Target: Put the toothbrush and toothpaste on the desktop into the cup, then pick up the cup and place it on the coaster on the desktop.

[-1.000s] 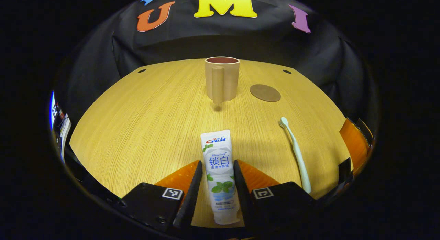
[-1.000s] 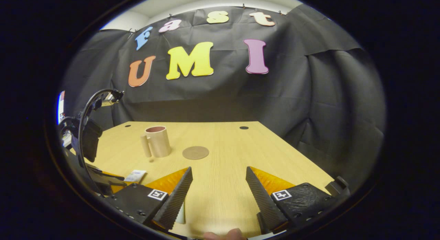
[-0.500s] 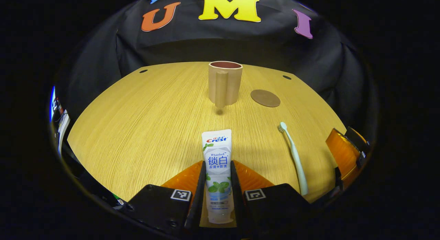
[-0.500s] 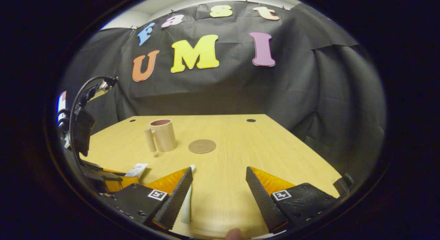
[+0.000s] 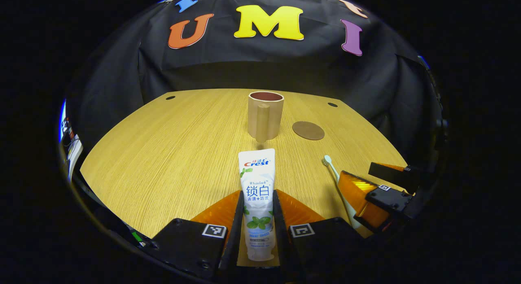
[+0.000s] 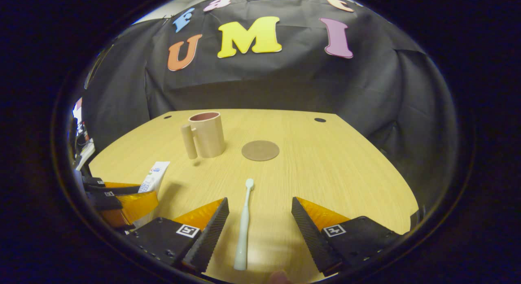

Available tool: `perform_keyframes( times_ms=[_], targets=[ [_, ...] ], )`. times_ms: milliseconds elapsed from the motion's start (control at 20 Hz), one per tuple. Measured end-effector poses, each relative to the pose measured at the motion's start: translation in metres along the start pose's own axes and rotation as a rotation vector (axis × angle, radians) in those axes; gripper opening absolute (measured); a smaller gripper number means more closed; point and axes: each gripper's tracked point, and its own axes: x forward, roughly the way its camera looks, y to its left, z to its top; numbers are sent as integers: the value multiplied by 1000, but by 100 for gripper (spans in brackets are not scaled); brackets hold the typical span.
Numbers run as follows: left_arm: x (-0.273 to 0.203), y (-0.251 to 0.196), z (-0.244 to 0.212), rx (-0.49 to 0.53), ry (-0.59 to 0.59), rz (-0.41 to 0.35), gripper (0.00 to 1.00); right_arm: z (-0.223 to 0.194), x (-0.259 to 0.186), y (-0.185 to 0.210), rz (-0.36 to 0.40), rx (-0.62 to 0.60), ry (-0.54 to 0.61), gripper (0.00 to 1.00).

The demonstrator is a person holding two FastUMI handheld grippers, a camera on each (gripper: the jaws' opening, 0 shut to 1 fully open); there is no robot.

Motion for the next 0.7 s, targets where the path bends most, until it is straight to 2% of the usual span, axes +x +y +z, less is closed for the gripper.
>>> perform_keyframes(
  times_ms=[100,200,250,300,350,400,500,550,600,700],
  targets=[
    [-1,0,3,4,-27,-21,42,-10,10,4,-11,-30,50,94],
    [-4,1,4,-1,-52,-35,41,-15,17,13,4,-22,90,87],
    [-6,1,6,-4,-59,-38,41,-12,19,16,16,7,99,75],
    [-8,3,6,-7,-64,-33,41,-14,20,17,36,46,122,68],
    [-8,4,7,-7,-69,-28,42,-13,22,19,46,87,135,43],
    [-8,5,8,-6,-73,-22,42,-10,27,13,33,105,123,35],
    [-11,7,10,-5,-82,-13,42,-11,28,13,58,141,127,5],
    [-12,7,10,-2,-87,-8,42,-8,28,10,59,151,120,5],
    [-14,11,11,2,-94,-3,42,-11,30,10,64,158,118,0],
    [-15,13,14,9,-108,5,42,-9,27,7,56,148,102,0]
  ],
)
